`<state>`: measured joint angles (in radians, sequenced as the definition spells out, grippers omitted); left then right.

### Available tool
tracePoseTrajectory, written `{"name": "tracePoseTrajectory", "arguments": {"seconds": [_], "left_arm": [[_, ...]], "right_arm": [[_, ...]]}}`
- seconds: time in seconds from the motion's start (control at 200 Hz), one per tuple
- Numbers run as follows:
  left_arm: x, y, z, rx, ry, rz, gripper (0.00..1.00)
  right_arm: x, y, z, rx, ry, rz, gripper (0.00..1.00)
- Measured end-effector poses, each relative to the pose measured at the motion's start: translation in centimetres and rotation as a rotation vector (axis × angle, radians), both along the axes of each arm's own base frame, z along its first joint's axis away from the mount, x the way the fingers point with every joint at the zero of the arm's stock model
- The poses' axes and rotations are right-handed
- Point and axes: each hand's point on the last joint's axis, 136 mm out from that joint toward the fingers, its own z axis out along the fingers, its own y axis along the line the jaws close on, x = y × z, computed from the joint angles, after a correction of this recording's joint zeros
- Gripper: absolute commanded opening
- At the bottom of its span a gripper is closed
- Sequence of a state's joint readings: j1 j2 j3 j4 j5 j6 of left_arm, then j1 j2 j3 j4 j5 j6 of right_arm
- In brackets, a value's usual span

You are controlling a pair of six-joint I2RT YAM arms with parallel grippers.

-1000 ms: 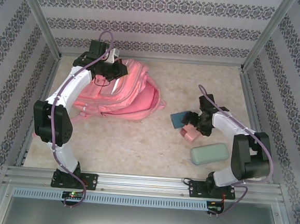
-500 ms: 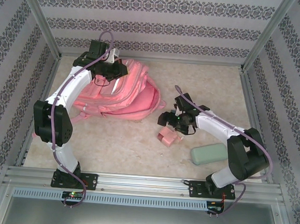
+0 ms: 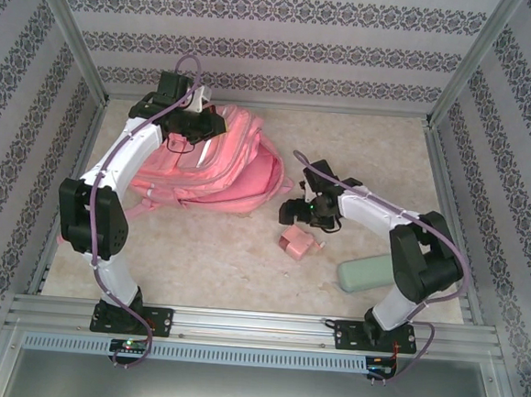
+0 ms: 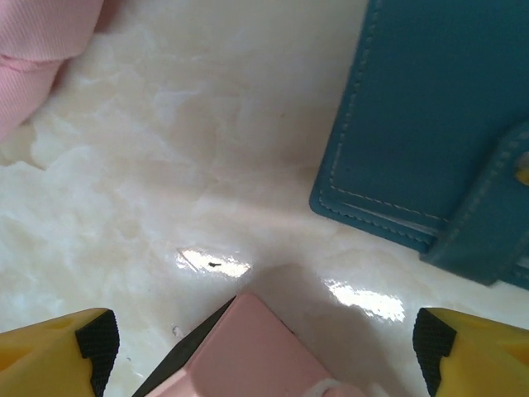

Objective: Pack books, pencil case, and school supplies into a backpack

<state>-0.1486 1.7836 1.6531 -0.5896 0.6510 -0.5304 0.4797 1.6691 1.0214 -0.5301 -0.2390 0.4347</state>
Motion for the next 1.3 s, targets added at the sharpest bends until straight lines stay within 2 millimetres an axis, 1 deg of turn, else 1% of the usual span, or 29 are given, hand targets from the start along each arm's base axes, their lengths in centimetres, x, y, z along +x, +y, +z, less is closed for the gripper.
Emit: {"name": "tracePoseTrajectory", "arguments": {"seconds": [0.07, 0.165, 0.335, 0.43, 0.51, 0.629, 0.809, 0.899, 0.999, 1.084, 1.299], "left_arm": [[0.0, 0.0, 0.0, 0.002, -0.003, -0.002, 0.0], [0.0, 0.1, 0.2, 0.006, -0.009, 0.0, 0.0], [-0.2, 0.2, 0.5, 0.008, -0.017, 0.002, 0.0], [-0.2, 0.2, 0.4, 0.008, -0.015, 0.002, 0.0], [-0.2, 0.1, 0.4, 0.007, -0.013, 0.002, 0.0], [-0.2, 0.2, 0.3, 0.008, -0.012, 0.002, 0.0], [-0.3, 0.2, 0.4, 0.008, -0.014, 0.002, 0.0], [-0.3, 0.2, 0.4, 0.008, -0.014, 0.002, 0.0], [-0.3, 0.2, 0.4, 0.008, -0.014, 0.002, 0.0], [-0.3, 0.2, 0.4, 0.008, -0.014, 0.002, 0.0], [-0.3, 0.2, 0.4, 0.008, -0.014, 0.002, 0.0]], "right_arm": [[-0.5, 0.4, -0.2, 0.004, 0.012, 0.03, 0.92], [-1.3, 1.6, 0.0, 0.023, 0.012, 0.072, 0.92], [-4.2, 3.9, 0.5, 0.042, 0.018, 0.148, 0.92], [-5.4, 4.9, 0.7, 0.04, 0.017, 0.176, 0.92], [-6.1, 5.4, 0.6, 0.019, 0.014, 0.191, 0.92], [-6.9, 5.2, 0.2, -0.048, 0.017, 0.203, 0.92], [-6.5, 4.5, -0.5, -0.114, 0.015, 0.184, 0.92], [-6.4, 4.1, -0.6, -0.134, 0.009, 0.187, 0.92], [-6.5, 3.7, -0.7, -0.16, 0.005, 0.202, 0.9], [-6.6, 3.2, -0.8, -0.182, 0.007, 0.213, 0.9], [-7.6, 2.3, -0.4, -0.221, 0.012, 0.257, 0.91]]}}
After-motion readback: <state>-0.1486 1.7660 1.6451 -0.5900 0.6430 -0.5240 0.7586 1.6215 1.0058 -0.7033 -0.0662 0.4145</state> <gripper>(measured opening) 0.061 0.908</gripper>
